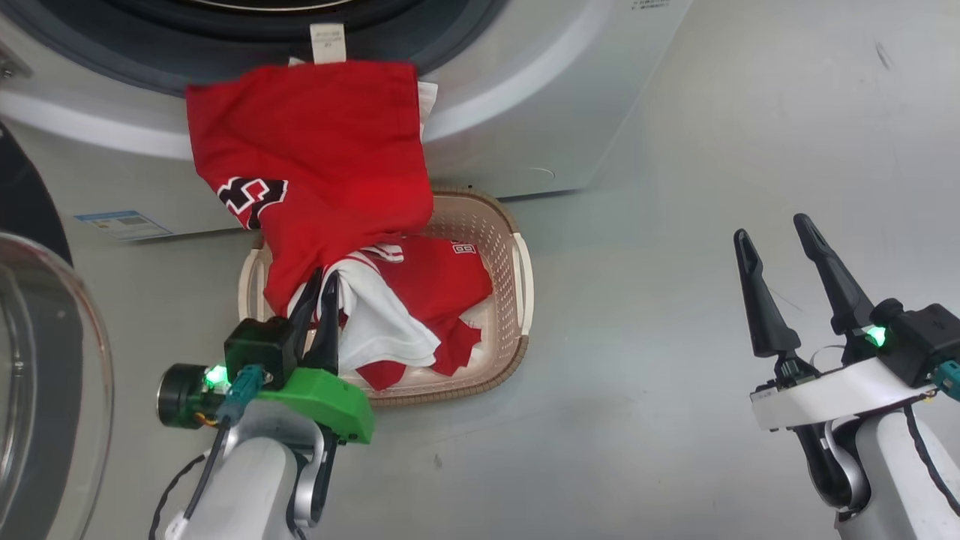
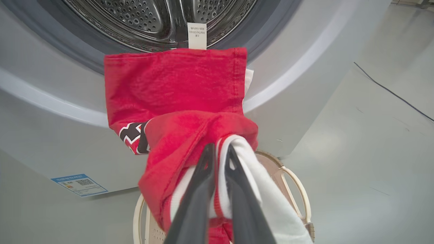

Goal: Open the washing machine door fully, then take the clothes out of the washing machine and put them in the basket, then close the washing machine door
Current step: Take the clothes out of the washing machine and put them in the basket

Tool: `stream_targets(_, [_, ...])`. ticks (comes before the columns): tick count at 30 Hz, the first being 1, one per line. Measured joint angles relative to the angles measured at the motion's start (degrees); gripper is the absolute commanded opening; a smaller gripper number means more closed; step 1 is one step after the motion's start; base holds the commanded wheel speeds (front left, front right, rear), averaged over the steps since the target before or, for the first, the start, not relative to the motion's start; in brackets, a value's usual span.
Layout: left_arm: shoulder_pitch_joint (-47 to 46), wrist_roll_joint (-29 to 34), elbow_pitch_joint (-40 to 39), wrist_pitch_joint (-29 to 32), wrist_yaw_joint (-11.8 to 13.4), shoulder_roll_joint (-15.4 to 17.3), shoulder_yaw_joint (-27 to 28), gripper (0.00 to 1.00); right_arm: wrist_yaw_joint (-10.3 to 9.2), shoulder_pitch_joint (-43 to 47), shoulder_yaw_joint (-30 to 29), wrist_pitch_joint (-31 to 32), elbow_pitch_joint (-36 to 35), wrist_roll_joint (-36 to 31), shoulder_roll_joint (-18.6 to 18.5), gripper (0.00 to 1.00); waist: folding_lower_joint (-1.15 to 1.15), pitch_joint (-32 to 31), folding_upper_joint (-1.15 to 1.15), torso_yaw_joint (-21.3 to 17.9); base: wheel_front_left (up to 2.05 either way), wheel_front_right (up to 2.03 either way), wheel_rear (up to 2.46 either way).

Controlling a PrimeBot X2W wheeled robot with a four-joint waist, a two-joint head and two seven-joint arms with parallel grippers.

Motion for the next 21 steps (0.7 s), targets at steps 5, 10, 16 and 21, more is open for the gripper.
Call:
stream_targets(5, [-4.1, 0.0, 3.8, 0.9, 0.0, 0.0, 0.1, 0.00, 0.00, -1.8, 0.6, 0.0, -0.9, 0.5, 0.0, 1.00, 0.00, 2.5, 0.00, -1.2, 0.00, 0.00, 0.00])
stream_targets(10, [-7.7, 0.1, 9.4, 2.5, 0.0, -0.1, 1.1, 0.00, 0.00, -3.3, 1.3, 0.0, -1.2, 1.6, 0.0, 1.00, 0.00, 5.2, 0.00, -2.7, 0.00, 0.00, 0.00])
stream_targets(16, [-11.8, 1.1, 15.8, 3.5, 0.0, -0.1, 4.0, 0.00, 0.00, -5.8, 2.8, 0.0, -1.4, 2.3, 0.3, 1.00, 0.00, 8.3, 0.00, -4.8, 0.00, 0.00, 0.00])
stream_targets(21, [-15.5, 1.8, 20.4, 4.1, 0.0, -0.1, 5.3, 0.00, 0.00, -7.2, 2.7, 0.0, -1.3, 2.9, 0.4, 1.00, 0.00, 10.7, 0.00, -6.7, 0.00, 0.00, 0.00])
